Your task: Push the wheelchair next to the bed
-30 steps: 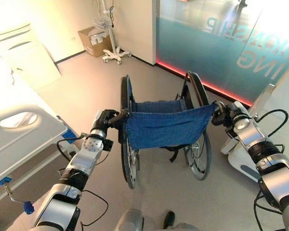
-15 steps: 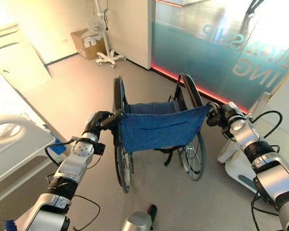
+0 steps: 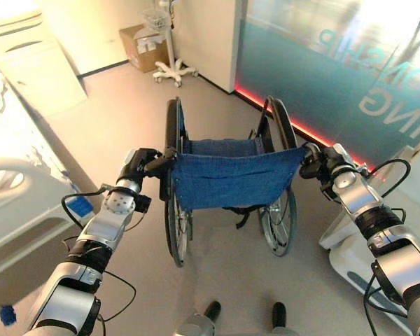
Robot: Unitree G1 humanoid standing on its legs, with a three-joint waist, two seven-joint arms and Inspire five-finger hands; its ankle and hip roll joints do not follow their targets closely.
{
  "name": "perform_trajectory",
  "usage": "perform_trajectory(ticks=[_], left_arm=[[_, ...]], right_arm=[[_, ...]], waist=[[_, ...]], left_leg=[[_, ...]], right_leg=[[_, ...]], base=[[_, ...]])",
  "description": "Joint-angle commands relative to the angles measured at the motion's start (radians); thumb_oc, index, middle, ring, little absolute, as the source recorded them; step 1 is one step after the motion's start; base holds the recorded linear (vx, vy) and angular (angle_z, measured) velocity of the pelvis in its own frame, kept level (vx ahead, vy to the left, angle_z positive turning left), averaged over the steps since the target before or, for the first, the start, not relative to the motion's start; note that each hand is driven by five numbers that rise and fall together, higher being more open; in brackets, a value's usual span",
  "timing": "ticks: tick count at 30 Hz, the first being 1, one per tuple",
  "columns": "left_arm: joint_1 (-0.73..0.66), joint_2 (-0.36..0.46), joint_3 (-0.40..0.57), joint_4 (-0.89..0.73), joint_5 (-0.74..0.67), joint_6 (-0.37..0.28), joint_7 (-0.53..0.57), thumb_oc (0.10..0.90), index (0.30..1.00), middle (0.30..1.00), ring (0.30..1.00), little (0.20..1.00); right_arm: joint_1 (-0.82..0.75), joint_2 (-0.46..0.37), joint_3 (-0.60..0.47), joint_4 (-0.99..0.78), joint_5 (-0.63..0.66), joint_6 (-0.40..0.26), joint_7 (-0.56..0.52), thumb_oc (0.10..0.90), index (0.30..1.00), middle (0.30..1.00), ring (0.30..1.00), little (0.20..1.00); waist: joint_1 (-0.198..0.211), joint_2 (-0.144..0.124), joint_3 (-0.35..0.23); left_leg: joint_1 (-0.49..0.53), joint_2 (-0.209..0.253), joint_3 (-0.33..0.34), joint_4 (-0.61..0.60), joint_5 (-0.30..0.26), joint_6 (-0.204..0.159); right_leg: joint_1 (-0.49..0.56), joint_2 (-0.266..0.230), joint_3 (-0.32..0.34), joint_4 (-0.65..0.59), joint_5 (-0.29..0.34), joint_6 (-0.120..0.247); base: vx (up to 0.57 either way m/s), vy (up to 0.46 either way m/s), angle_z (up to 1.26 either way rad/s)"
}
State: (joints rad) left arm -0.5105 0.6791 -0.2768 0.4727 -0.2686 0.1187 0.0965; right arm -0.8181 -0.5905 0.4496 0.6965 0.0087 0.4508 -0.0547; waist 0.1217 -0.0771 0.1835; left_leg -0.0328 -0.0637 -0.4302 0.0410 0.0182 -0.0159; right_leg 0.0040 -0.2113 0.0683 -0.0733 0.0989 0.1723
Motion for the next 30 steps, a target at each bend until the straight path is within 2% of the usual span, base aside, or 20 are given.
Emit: perform_trajectory(ticks=[1, 3, 5, 6, 8, 9, 10, 14, 16, 17, 18, 20, 21, 22, 23, 24, 25, 26, 29, 30], left_arm=[[0.026, -0.002, -0.106, 0.0, 0.089, 0.009, -0.042, 0.4, 0.3, 0.3, 0.3, 0.3], [0.047, -0.036, -0.092, 0.007, 0.065, 0.006, -0.032, 0.4, 0.3, 0.3, 0.3, 0.3], [0.062, -0.056, -0.088, -0.005, 0.073, 0.004, -0.048, 0.4, 0.3, 0.3, 0.3, 0.3], [0.059, -0.062, -0.095, -0.015, 0.076, 0.008, -0.053, 0.4, 0.3, 0.3, 0.3, 0.3], [0.047, -0.071, -0.107, -0.013, 0.081, 0.003, -0.055, 0.4, 0.3, 0.3, 0.3, 0.3], [0.032, -0.082, -0.117, -0.001, 0.067, -0.001, -0.054, 0.4, 0.3, 0.3, 0.3, 0.3], [0.027, -0.088, -0.118, -0.001, 0.066, 0.004, -0.051, 0.4, 0.3, 0.3, 0.3, 0.3], [0.037, -0.114, -0.109, -0.017, 0.073, 0.019, -0.042, 0.4, 0.3, 0.3, 0.3, 0.3], [0.044, -0.139, -0.105, -0.018, 0.09, 0.016, -0.042, 0.4, 0.3, 0.3, 0.3, 0.3], [0.042, -0.149, -0.108, -0.019, 0.091, 0.024, -0.038, 0.4, 0.3, 0.3, 0.3, 0.3], [0.041, -0.149, -0.109, -0.018, 0.09, 0.025, -0.038, 0.4, 0.3, 0.3, 0.3, 0.3], [0.033, -0.147, -0.117, -0.012, 0.089, 0.03, -0.032, 0.4, 0.3, 0.3, 0.3, 0.3], [0.026, -0.14, -0.12, -0.016, 0.092, 0.038, -0.034, 0.4, 0.3, 0.3, 0.3, 0.3], [0.026, -0.136, -0.121, -0.02, 0.094, 0.041, -0.037, 0.4, 0.3, 0.3, 0.3, 0.3], [0.024, -0.129, -0.122, -0.03, 0.099, 0.041, -0.043, 0.4, 0.3, 0.3, 0.3, 0.3], [0.026, -0.125, -0.123, -0.032, 0.099, 0.039, -0.045, 0.4, 0.3, 0.3, 0.3, 0.3], [0.028, -0.115, -0.128, -0.042, 0.104, 0.024, -0.039, 0.4, 0.3, 0.3, 0.3, 0.3], [0.028, -0.107, -0.128, -0.045, 0.101, 0.023, -0.035, 0.4, 0.3, 0.3, 0.3, 0.3], [0.027, -0.103, -0.118, -0.035, 0.115, 0.008, -0.015, 0.4, 0.3, 0.3, 0.3, 0.3], [0.02, -0.088, -0.114, -0.038, 0.119, 0.003, -0.017, 0.4, 0.3, 0.3, 0.3, 0.3]], right_arm=[[-0.069, -0.13, 0.204, -0.21, -0.181, -0.163, 0.124, 0.4, 0.3, 0.3, 0.3, 0.3], [-0.087, -0.146, 0.208, -0.207, -0.167, -0.162, 0.147, 0.4, 0.3, 0.3, 0.3, 0.3], [-0.061, -0.165, 0.185, -0.225, -0.163, -0.156, 0.136, 0.4, 0.3, 0.3, 0.3, 0.3], [-0.045, -0.18, 0.171, -0.248, -0.165, -0.15, 0.131, 0.4, 0.3, 0.3, 0.3, 0.3], [-0.03, -0.191, 0.159, -0.257, -0.168, -0.151, 0.12, 0.4, 0.3, 0.3, 0.3, 0.3], [-0.002, -0.181, 0.136, -0.25, -0.206, -0.171, 0.119, 0.4, 0.3, 0.3, 0.3, 0.3], [0.004, -0.177, 0.131, -0.247, -0.215, -0.174, 0.121, 0.4, 0.3, 0.3, 0.3, 0.3], [0.047, -0.172, 0.112, -0.232, -0.23, -0.193, 0.122, 0.4, 0.3, 0.3, 0.3, 0.3], [0.063, -0.173, 0.102, -0.217, -0.239, -0.205, 0.122, 0.4, 0.3, 0.3, 0.3, 0.3], [0.063, -0.174, 0.109, -0.209, -0.228, -0.202, 0.117, 0.4, 0.3, 0.3, 0.3, 0.3], [0.061, -0.173, 0.11, -0.205, -0.225, -0.201, 0.115, 0.4, 0.3, 0.3, 0.3, 0.3], [0.058, -0.163, 0.116, -0.182, -0.191, -0.198, 0.1, 0.4, 0.3, 0.3, 0.3, 0.3], [0.06, -0.154, 0.117, -0.173, -0.163, -0.193, 0.085, 0.4, 0.3, 0.3, 0.3, 0.3], [0.062, -0.148, 0.117, -0.168, -0.155, -0.191, 0.076, 0.4, 0.3, 0.3, 0.3, 0.3], [0.067, -0.138, 0.115, -0.16, -0.143, -0.188, 0.057, 0.4, 0.3, 0.3, 0.3, 0.3], [0.066, -0.136, 0.114, -0.155, -0.139, -0.19, 0.053, 0.4, 0.3, 0.3, 0.3, 0.3], [0.058, -0.129, 0.115, -0.132, -0.128, -0.205, 0.036, 0.4, 0.3, 0.3, 0.3, 0.3], [0.051, -0.128, 0.117, -0.124, -0.12, -0.212, 0.032, 0.4, 0.3, 0.3, 0.3, 0.3], [0.023, -0.107, 0.116, -0.123, -0.06, -0.206, 0.011, 0.4, 0.3, 0.3, 0.3, 0.3], [0.027, -0.1, 0.112, -0.125, -0.063, -0.214, -0.008, 0.4, 0.3, 0.3, 0.3, 0.3]], waist=[[0.012, 0.005, 0.043], [0.007, 0.003, 0.044], [-0.013, 0.012, 0.056], [-0.027, 0.018, 0.066], [-0.043, 0.028, 0.078], [-0.061, 0.043, 0.084], [-0.067, 0.048, 0.084], [-0.082, 0.069, 0.069], [-0.098, 0.074, 0.06], [-0.105, 0.072, 0.052], [-0.107, 0.072, 0.05], [-0.106, 0.063, 0.046], [-0.098, 0.058, 0.038], [-0.09, 0.056, 0.041], [-0.074, 0.054, 0.035], [-0.07, 0.056, 0.036], [-0.05, 0.065, 0.04], [-0.042, 0.065, 0.044], [-0.022, 0.065, 0.05], [-0.024, 0.064, 0.056]], left_leg=[[0.031, 0.167, 0.129, 0.068, -0.048, -0.046], [0.045, 0.228, 0.181, 0.069, -0.022, -0.063], [0.017, 0.268, 0.258, 0.097, 0.057, -0.072], [-0.005, 0.278, 0.288, 0.112, 0.09, -0.078], [-0.029, 0.289, 0.316, 0.116, 0.12, -0.087], [-0.025, 0.296, 0.336, 0.088, 0.136, -0.093], [-0.02, 0.298, 0.344, 0.072, 0.142, -0.096], [-0.01, 0.316, 0.395, 0.007, 0.23, -0.121], [-0.018, 0.343, 0.491, 0.014, 0.277, -0.138], [-0.009, 0.341, 0.536, 0.025, 0.26, -0.138], [-0.006, 0.333, 0.546, 0.033, 0.248, -0.136], [0.013, 0.257, 0.566, 0.063, 0.157, -0.108], [0.013, 0.185, 0.558, 0.08, 0.093, -0.083], [0.016, 0.149, 0.552, 0.092, 0.062, -0.073], [0.006, 0.077, 0.547, 0.097, 0.014, -0.051], [0.006, 0.062, 0.549, 0.093, 0.008, -0.046], [-0.005, 0.014, 0.532, 0.061, 0.017, -0.034], [-0.005, 0.0, 0.508, 0.048, 0.022, -0.024], [-0.027, -0.019, 0.481, 0.032, 0.032, -0.001], [-0.027, -0.015, 0.483, 0.03, 0.026, 0.017]], right_leg=[[-0.07, -0.031, -0.018, 0.134, 0.057, 0.03], [-0.068, -0.038, -0.094, 0.18, 0.015, 0.016], [-0.062, -0.032, -0.167, 0.21, -0.017, -0.005], [-0.055, -0.019, -0.19, 0.216, -0.035, -0.025], [-0.049, 0.0, -0.207, 0.224, -0.055, -0.045], [-0.045, 0.016, -0.228, 0.243, -0.082, -0.058], [-0.041, 0.025, -0.231, 0.247, -0.091, -0.064], [0.004, 0.065, -0.261, 0.23, -0.124, -0.09], [0.029, 0.081, -0.315, 0.201, -0.125, -0.105], [0.032, 0.078, -0.347, 0.193, -0.124, -0.109], [0.032, 0.076, -0.356, 0.191, -0.122, -0.11], [0.033, 0.071, -0.381, 0.19, -0.116, -0.111], [0.032, 0.075, -0.386, 0.183, -0.106, -0.109], [0.042, 0.081, -0.387, 0.18, -0.107, -0.108], [0.052, 0.093, -0.389, 0.166, -0.097, -0.105], [0.057, 0.099, -0.387, 0.164, -0.097, -0.104], [0.07, 0.128, -0.365, 0.156, -0.094, -0.101], [0.072, 0.139, -0.346, 0.154, -0.096, -0.102], [0.056, 0.167, -0.314, 0.184, -0.114, -0.104], [0.015, 0.173, -0.303, 0.262, -0.1, -0.093]], base=[[0.18, -0.335, 0.93], [0.22, -0.365, 0.65], [0.15, -0.358, 0.83], [0.07, -0.274, 1.1], [0.05, -0.239, 1.14], [0.09, -0.22, 0.87], [0.17, -0.229, 1.12], [0.16, -0.17, 0.57], [0.09, -0.181, 0.29], [0.04, -0.144, 0.36], [0.03, -0.132, 0.57], [0.04, -0.154, 0.42], [0.07, -0.156, 0.22], [0.1, -0.164, 0.12], [0.09, -0.096, 0.08], [0.13, -0.054, 0.32], [0.09, -0.001, 0.4], [0.09, 0.026, 0.27], [-0.03, 0.066, -0.31], [-0.07, 0.042, -0.29]])
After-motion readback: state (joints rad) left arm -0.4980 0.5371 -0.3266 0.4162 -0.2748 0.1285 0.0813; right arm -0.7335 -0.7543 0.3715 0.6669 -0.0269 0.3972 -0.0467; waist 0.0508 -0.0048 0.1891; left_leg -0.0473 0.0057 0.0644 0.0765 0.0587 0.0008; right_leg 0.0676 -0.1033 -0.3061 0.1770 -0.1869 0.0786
